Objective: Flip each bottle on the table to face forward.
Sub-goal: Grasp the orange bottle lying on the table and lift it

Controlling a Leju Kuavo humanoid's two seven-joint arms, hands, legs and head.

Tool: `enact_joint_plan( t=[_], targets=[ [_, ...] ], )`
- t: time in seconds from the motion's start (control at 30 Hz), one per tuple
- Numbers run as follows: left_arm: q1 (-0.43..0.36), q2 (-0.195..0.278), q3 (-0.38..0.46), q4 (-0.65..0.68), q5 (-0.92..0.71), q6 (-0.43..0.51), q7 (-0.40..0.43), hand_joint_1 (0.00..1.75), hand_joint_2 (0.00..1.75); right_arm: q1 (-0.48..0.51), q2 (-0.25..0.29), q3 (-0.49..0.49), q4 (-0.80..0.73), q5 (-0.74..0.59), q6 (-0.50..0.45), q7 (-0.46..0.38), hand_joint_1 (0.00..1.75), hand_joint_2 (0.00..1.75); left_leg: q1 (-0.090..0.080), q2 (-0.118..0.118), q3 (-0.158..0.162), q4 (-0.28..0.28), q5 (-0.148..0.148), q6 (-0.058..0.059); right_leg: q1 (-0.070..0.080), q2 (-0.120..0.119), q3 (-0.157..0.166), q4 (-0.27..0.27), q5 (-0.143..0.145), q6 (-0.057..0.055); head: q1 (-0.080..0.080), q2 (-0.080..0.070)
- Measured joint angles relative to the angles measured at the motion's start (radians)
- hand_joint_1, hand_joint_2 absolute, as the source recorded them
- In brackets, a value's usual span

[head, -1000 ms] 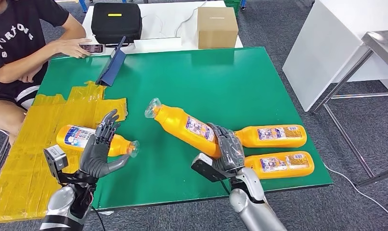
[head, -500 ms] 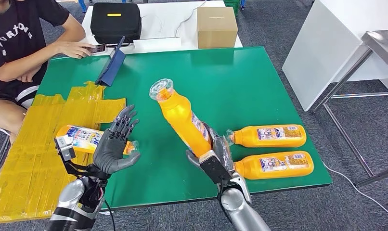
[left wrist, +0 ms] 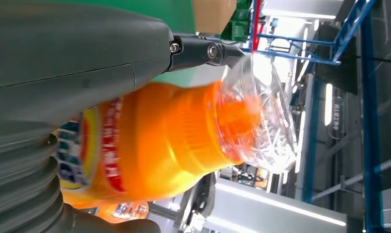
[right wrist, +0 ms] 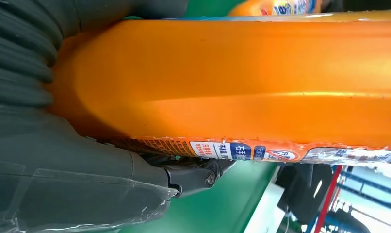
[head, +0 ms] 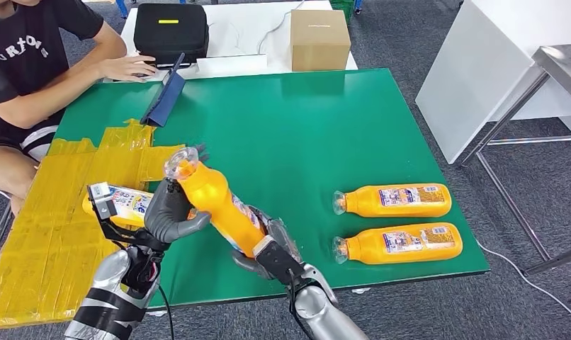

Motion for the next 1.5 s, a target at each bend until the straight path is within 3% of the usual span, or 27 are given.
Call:
enact_joint_plan(
  t=[0.77,0.9,1.5],
  targets=[
    [-0.037,0.005,-0.029,0.071,0.030,-0.016,0.009,0.03,1.75,-0.043,0.019,0.074,0.075,0.014,-0.058,-0.021,1.75,1.75,0.000,0.000,0.000,0.000,0.000,0.000,0.000,0.000,0.000,0.000,0.000,0.000,0.000,0.000],
    [-0.049,0.007,-0.029,0.115,0.066,-0.055,-0.007,1.75,1.75,-0.050,0.021,0.090,0.081,0.002,-0.054,-0.019,1.75,1.75,0.000,0.000,0.000,0.000,0.000,0.000,0.000,0.000,0.000,0.000,0.000,0.000,0.000,0.000],
    [-0.049,0.007,-0.026,0.137,0.083,-0.045,-0.006,1.75,1.75,-0.053,0.019,0.104,0.100,0.008,-0.090,-0.016,1.75,1.75,0.000,0.000,0.000,0.000,0.000,0.000,0.000,0.000,0.000,0.000,0.000,0.000,0.000,0.000]
  ],
)
